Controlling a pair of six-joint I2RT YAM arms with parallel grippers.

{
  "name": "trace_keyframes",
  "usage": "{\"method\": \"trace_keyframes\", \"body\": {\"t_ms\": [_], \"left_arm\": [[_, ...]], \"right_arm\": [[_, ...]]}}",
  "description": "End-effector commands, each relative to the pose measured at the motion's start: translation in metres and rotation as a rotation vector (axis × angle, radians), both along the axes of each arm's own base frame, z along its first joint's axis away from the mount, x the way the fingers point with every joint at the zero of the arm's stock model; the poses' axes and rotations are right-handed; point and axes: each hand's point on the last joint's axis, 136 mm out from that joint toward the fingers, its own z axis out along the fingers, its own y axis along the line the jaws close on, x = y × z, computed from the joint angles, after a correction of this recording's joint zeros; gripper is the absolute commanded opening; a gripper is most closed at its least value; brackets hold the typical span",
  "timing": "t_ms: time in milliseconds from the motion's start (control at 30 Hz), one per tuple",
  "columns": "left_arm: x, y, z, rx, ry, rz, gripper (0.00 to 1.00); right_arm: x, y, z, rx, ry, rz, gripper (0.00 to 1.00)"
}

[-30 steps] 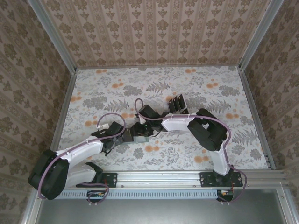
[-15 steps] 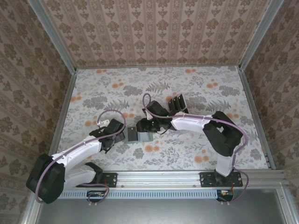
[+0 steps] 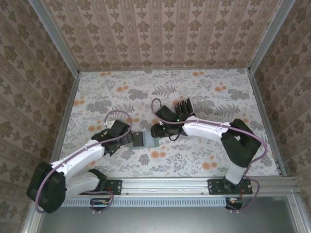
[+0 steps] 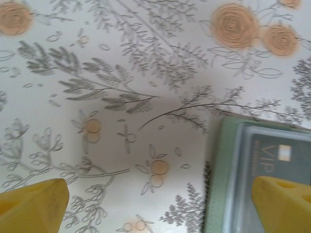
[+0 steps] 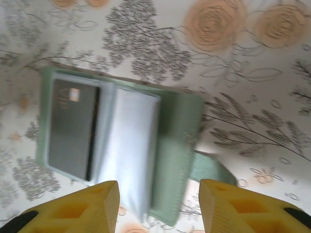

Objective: Put the credit cards into the card holder
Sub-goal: Insert the credit card into the card slot, then close the card holder at the center of the table.

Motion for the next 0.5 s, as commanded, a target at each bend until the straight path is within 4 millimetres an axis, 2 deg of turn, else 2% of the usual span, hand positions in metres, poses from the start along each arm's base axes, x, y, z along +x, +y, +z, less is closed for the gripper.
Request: {"method": "trace_keyframes", "body": {"t_ms": [0,300,467], "left_arm": [[0.012,-0.02,0.011,-0.048,-0.024,-0.081,0.99],[0.019,-0.038,0.011,-0.094,-0.028,-0.136,1.0],[0.02,-0.043,0.007,-0.106,-0.016,-0.151,1.0]], "right_arm": [[-0.005,-0.025,-0.004,-0.099,-0.024,-0.034,0.49],[-0.005,-0.041,-0.016,-0.142,-0.018,-0.086,0.49],[-0.004,-0.045,-0.008,-0.125,-0.034,-0.11,0.49]]}}
